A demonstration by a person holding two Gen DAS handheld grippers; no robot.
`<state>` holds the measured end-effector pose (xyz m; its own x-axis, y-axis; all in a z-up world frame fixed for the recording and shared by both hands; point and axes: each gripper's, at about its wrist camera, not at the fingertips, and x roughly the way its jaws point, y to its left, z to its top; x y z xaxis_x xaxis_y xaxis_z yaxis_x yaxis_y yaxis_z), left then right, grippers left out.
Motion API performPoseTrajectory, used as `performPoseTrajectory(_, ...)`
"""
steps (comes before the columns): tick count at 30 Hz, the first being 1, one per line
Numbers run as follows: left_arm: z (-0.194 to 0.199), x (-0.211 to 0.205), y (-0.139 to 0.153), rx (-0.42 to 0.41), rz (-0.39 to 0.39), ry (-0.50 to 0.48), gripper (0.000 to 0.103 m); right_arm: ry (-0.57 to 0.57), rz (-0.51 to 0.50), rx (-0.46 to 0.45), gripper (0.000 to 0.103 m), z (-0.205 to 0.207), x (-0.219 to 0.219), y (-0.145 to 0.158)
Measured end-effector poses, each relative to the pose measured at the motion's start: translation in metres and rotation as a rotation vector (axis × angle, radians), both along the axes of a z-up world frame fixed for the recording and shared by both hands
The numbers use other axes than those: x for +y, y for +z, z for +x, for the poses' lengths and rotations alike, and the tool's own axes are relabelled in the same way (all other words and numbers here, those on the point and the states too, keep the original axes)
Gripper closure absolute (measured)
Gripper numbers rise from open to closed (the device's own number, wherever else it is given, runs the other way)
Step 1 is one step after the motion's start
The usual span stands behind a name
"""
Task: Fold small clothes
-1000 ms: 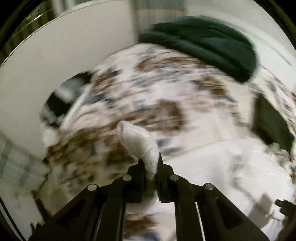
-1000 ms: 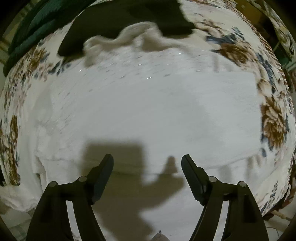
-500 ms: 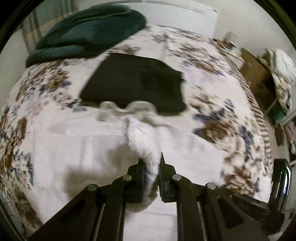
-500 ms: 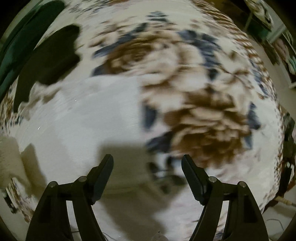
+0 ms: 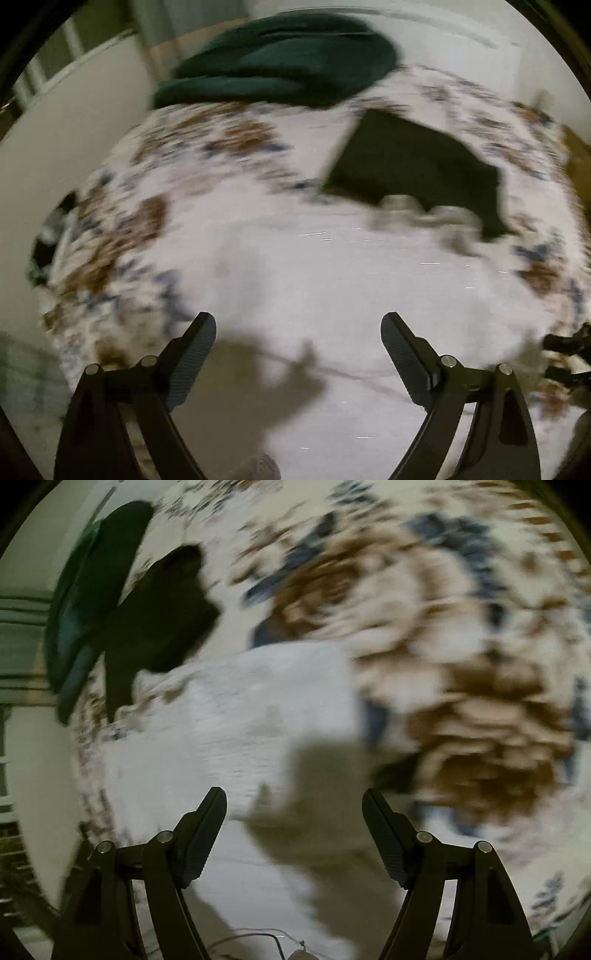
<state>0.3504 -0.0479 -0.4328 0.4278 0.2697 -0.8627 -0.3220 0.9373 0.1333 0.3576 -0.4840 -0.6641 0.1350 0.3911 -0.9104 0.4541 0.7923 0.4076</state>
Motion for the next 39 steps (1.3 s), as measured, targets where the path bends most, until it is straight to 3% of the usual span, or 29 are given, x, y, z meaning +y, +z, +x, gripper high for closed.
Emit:
performPoseTrajectory(3, -0.009, 0.039, -0.015, 0.047, 0.041, 0.088, 0.012, 0.019, -0.06, 0.041, 0.025, 0.013, 0.023, -0.019)
performPoseTrajectory(4, -0.012, 0.05, -0.019, 0.056, 0.047, 0.114, 0.012, 0.029, -0.072, 0.051, 0.033, 0.017, 0.03, -0.025)
performPoseTrajectory(5, -0.013, 0.056, -0.023, 0.062, 0.048, 0.13, 0.012, 0.039, -0.085, 0.051, 0.062, 0.02, 0.036, -0.028)
performPoseTrajectory(7, -0.016, 0.069, -0.029, 0.065, 0.051, 0.156, 0.012, 0.07, -0.153, 0.046, 0.094, 0.024, 0.047, -0.027)
performPoseTrajectory(11, -0.009, 0.085, -0.034, 0.061, 0.038, 0.188, 0.012, 0.07, -0.259, -0.033, 0.096, 0.021, 0.049, 0.005)
performPoseTrajectory(15, 0.016, 0.096, -0.041, 0.046, 0.003, 0.187, 0.012, 0.038, -0.294, -0.011, 0.096, 0.01, 0.027, 0.022)
performPoseTrajectory(20, 0.058, 0.091, -0.077, 0.101, 0.021, 0.107, 0.012, 0.038, -0.342, 0.067, 0.096, -0.001, 0.006, 0.006)
performPoseTrajectory(24, 0.075, 0.086, -0.113, 0.171, 0.054, 0.027, 0.012, 0.068, -0.387, 0.105, 0.094, 0.0, 0.014, -0.009)
performPoseTrajectory(25, 0.075, 0.085, -0.116, 0.175, 0.06, 0.014, 0.012, 0.076, -0.375, 0.118, 0.092, 0.002, 0.015, -0.014)
performPoseTrajectory(27, 0.073, 0.085, -0.11, 0.161, 0.059, -0.005, 0.012, 0.084, -0.349, 0.145, 0.078, 0.005, 0.015, -0.019)
performPoseTrajectory(29, 0.066, 0.084, -0.098, 0.134, 0.048, -0.017, 0.012, 0.062, -0.316, 0.133, 0.051, 0.002, 0.011, -0.011)
performPoseTrajectory(31, 0.055, 0.077, -0.083, 0.107, 0.043, -0.032, 0.012, 0.041, -0.302, 0.103, 0.041, -0.003, 0.005, 0.002)
performPoseTrajectory(35, 0.021, 0.042, -0.055, 0.076, 0.049, -0.08, 0.012, 0.037, -0.256, 0.075, 0.039, -0.025, -0.012, 0.026)
performPoseTrajectory(39, -0.039, -0.024, -0.038, 0.109, 0.026, -0.114, 0.012, 0.094, -0.202, 0.075, 0.039, -0.059, -0.028, 0.041)
